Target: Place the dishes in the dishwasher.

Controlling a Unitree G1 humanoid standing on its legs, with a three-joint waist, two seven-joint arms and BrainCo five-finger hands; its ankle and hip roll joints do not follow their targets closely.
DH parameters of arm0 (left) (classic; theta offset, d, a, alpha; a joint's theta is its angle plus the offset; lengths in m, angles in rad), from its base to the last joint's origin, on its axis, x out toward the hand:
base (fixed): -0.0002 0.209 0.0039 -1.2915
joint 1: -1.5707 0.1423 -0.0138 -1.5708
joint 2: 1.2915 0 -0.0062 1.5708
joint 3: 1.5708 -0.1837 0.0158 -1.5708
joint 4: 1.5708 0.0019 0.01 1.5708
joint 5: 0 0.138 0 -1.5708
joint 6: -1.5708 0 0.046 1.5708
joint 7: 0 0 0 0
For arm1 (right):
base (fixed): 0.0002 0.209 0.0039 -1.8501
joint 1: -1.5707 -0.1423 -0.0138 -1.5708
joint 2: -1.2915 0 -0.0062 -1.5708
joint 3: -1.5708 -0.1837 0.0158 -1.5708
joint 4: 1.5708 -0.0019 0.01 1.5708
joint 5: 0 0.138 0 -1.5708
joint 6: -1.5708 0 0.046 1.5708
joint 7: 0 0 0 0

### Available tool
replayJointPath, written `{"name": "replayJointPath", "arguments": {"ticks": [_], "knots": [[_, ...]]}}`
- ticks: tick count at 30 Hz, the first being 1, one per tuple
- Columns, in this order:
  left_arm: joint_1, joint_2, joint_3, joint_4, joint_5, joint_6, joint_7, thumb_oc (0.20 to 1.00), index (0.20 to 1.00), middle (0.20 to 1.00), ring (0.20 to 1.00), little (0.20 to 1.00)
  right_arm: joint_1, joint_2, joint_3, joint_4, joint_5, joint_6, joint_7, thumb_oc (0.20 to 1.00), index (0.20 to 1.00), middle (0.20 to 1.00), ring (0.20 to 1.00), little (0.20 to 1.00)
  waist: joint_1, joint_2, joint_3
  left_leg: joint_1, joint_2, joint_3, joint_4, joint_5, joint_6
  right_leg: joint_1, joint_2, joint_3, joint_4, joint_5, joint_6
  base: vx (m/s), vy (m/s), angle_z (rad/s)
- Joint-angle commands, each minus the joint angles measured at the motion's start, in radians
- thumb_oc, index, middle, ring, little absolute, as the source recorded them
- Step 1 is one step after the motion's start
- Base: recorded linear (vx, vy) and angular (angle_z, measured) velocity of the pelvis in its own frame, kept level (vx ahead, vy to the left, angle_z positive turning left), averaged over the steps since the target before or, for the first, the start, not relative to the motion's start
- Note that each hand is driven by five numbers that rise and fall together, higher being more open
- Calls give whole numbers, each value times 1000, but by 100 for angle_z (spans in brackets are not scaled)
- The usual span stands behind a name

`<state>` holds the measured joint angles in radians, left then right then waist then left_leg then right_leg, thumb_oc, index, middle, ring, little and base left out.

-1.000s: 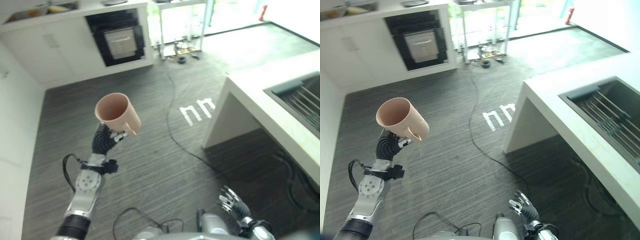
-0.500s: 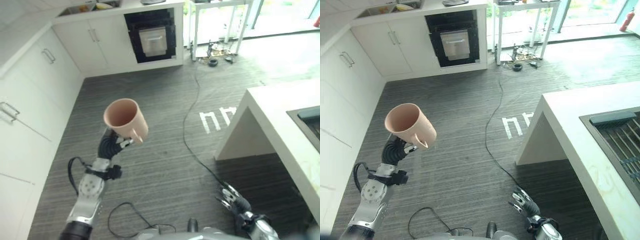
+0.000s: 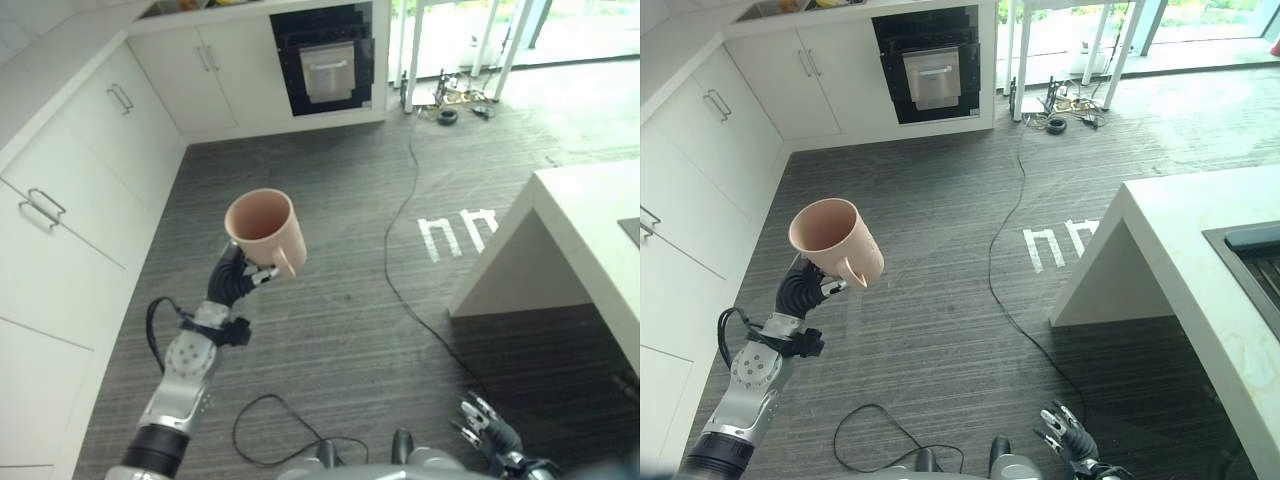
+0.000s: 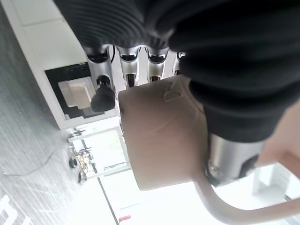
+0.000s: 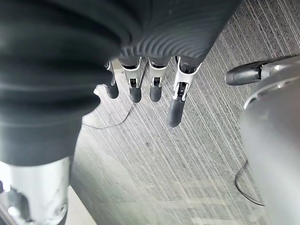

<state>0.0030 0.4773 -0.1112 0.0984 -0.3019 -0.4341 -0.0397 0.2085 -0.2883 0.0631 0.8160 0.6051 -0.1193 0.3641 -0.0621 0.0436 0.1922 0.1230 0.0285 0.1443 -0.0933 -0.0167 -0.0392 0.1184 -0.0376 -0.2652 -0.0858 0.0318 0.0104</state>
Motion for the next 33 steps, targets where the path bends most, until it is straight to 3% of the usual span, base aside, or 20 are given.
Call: {"name": "replayJointPath", "arguments": {"ticks": [1, 3, 11, 22, 24, 25, 33], "knots": [[-36, 41, 56, -46, -2, -35, 54, 200, 200, 200, 200, 200, -54, 19, -1, 30, -29, -36, 15, 1000, 1000, 1000, 1000, 1000, 9, -25, -33, 17, 21, 120, 6, -26, 12, 22, -39, -31, 78, -96, 86, -8, 23, 43], [-26, 39, 65, -53, -3, -30, 54, 200, 200, 200, 200, 200, -59, 22, 3, 20, -34, -32, 12, 1000, 1000, 1000, 1000, 1000, 22, -24, -35, 19, 21, 112, 6, -42, 7, 34, -41, -43, 78, -116, 92, 42, 15, 75], [-2, 33, 83, -55, -1, -31, 22, 200, 200, 200, 200, 200, -105, 8, 26, 2, -14, -19, -6, 1000, 1000, 1000, 1000, 1000, 81, -21, -31, -13, 26, 94, 6, -18, -8, 46, -40, -110, 83, -134, 82, -19, -9, 71], [-6, 39, 87, -48, 18, -49, -36, 200, 200, 200, 200, 200, -100, 18, 23, 22, 31, -35, 8, 1000, 1000, 1000, 1000, 1000, 78, -25, -32, 1, 28, 106, 6, -23, -6, 53, -35, -102, 93, -140, 82, 6, -17, 5], [-12, 49, 79, -53, 29, -47, -38, 200, 200, 200, 200, 200, -99, 18, 22, 22, 36, -35, 14, 1000, 1000, 1000, 1000, 1000, 69, -21, -31, 6, 25, 104, 6, -26, -4, 50, -34, -86, 91, -137, 84, 8, -3, -12], [-137, -28, -53, -22, -4, -101, 90, 200, 200, 200, 200, 200, -134, -1, 35, -92, -2, -64, -39, 1000, 1000, 1000, 1000, 1000, -28, -52, -20, 66, -45, 72, 37, -88, 81, -20, -19, 111, 132, -74, 99, 23, -72, -14], [-131, -36, -39, -35, -9, -72, 72, 200, 200, 200, 200, 200, -123, 17, 45, -89, 7, -15, -101, 1000, 1000, 1000, 1000, 1000, -33, -48, -62, 55, -25, 48, 6, -57, 50, 12, 37, 154, 60, -73, 73, 11, -179, -6]]}}
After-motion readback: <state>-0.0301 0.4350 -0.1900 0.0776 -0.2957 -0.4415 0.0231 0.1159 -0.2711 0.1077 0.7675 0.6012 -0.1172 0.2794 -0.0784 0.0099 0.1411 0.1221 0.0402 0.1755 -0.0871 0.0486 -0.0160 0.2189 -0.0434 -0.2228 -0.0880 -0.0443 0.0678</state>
